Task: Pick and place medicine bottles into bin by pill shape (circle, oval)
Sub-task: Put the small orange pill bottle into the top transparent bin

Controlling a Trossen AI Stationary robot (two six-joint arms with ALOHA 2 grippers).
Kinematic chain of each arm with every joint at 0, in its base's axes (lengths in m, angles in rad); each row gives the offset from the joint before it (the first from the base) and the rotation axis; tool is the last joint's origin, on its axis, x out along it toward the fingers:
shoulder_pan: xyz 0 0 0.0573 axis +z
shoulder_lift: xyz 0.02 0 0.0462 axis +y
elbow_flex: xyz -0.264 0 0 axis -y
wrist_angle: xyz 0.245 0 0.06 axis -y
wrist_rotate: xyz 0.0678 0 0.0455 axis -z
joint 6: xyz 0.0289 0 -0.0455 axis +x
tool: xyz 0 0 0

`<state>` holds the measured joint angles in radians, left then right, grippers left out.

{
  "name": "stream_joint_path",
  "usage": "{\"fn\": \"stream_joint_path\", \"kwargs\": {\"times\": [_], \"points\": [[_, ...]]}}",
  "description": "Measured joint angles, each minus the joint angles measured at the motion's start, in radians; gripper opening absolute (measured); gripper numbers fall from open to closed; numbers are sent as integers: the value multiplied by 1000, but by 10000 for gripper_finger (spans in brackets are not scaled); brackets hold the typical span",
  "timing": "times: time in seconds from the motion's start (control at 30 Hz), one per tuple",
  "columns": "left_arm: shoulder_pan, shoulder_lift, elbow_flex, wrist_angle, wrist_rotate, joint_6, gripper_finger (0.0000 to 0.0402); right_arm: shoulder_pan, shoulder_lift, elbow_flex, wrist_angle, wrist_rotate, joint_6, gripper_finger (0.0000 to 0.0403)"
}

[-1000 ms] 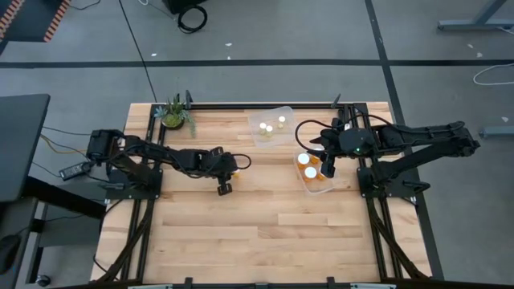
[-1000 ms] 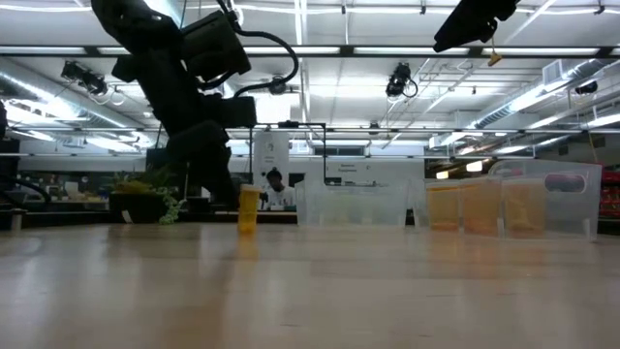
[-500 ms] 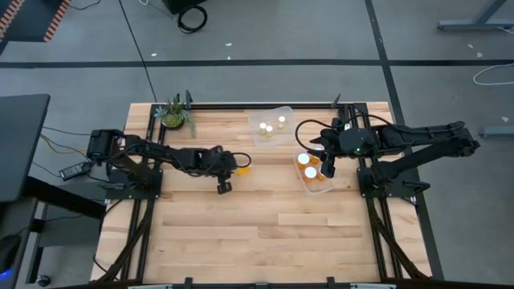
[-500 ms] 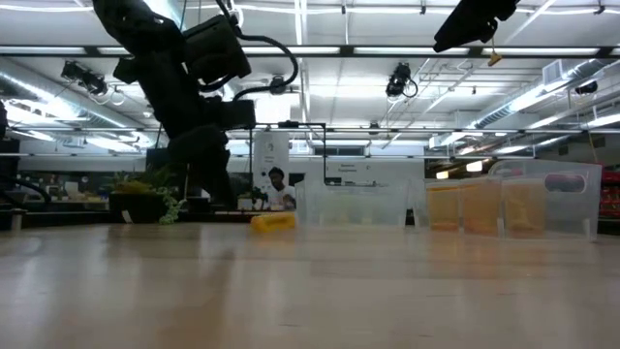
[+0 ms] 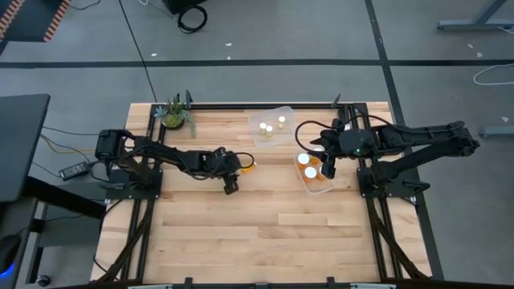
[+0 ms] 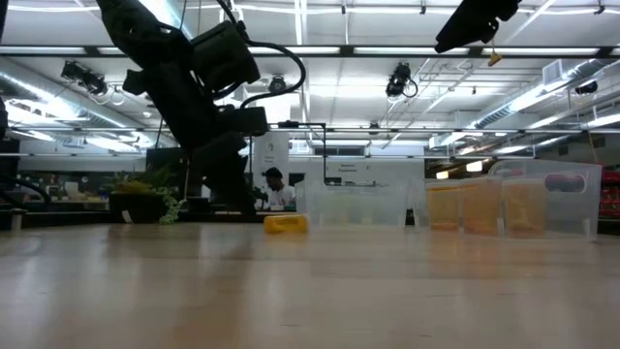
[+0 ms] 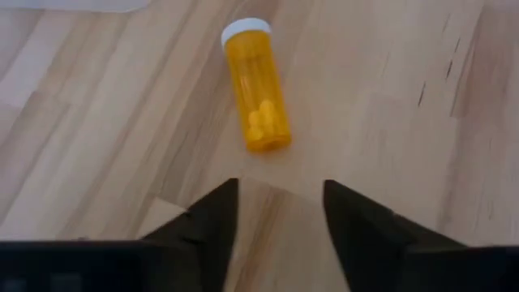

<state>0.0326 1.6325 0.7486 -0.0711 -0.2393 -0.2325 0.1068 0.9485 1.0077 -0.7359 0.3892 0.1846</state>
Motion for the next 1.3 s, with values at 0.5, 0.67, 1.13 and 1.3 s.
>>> {"fn": "stream_joint_path", "kwargs": {"times": [0.5,0.67,1.13,1.3], "points": [[-4,141,1,232,-50,59,282,1,2,0,13,2,25,174],[-5,156,2,248,-60,69,249,1,2,0,13,2,25,174],[-4,157,2,243,-100,152,93,1,67,0,33,-15,22,174],[-3,151,-1,252,-109,184,103,1,177,0,58,-40,5,174]]}}
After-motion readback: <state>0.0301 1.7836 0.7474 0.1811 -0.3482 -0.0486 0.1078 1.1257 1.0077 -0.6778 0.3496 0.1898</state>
